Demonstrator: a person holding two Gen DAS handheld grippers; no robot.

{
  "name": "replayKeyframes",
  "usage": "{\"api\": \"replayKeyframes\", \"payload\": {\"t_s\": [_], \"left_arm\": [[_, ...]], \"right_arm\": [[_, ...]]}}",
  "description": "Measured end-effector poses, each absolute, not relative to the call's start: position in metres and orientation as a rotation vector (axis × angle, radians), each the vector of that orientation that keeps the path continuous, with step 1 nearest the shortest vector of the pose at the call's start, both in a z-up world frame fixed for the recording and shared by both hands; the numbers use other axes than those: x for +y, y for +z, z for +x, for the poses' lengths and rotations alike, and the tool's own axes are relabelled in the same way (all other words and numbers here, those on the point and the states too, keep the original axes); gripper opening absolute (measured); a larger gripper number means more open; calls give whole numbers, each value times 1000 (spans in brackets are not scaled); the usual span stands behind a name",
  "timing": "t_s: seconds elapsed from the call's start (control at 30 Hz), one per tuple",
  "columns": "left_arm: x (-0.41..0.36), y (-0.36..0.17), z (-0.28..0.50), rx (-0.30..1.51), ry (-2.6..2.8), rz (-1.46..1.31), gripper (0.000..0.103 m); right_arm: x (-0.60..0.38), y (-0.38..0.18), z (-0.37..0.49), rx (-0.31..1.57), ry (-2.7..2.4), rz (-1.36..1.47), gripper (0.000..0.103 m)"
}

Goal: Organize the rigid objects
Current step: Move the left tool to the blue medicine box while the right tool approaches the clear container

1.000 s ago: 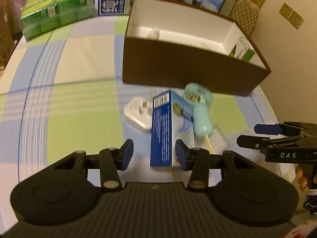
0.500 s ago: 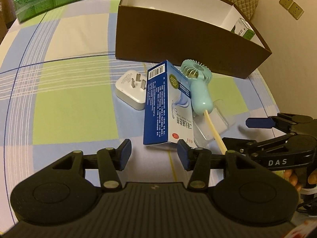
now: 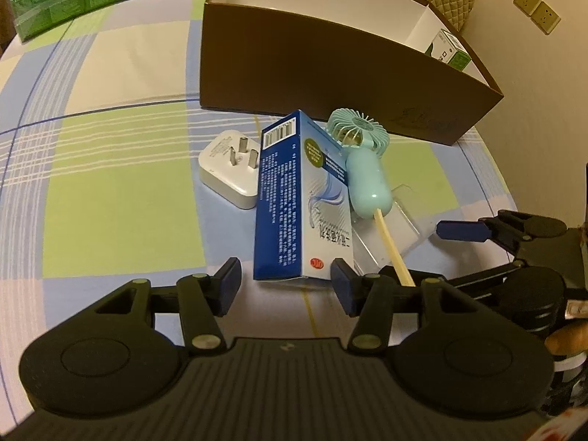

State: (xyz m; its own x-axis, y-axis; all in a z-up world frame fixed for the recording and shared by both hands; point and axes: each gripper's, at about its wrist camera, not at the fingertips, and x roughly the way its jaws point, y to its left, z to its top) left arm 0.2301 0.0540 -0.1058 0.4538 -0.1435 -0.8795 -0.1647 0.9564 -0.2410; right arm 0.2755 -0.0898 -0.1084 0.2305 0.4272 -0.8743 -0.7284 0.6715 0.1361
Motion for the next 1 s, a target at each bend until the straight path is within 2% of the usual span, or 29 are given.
{"api": "replayKeyframes", "payload": {"t_s": [0.03,0.13,0.27,0.43,0.57,0.73,1.0], "left_arm": [[54,-108,231,1106,10,-317,49],[53,-112,234,1107,7,-334,49],[51,-113,235,1083,8,-346,45],[41,-107,234,1053,9,-276,39],[33,-104,229,1058,33,-210,39],[25,-101,220,1069,65,-150,39],[25,-104,231,1088,54,-174,39]], "right_arm": [[-91,-109,276,1076,814,-330,69],[-96,-110,277,1085,803,-322,63],[-106,-112,282,1091,761,-313,63],[-121,-113,289,1116,712,-286,64],[-128,-109,289,1115,704,-270,67],[-126,-98,287,1096,733,-219,76],[-102,-102,287,1092,746,-256,79]]}}
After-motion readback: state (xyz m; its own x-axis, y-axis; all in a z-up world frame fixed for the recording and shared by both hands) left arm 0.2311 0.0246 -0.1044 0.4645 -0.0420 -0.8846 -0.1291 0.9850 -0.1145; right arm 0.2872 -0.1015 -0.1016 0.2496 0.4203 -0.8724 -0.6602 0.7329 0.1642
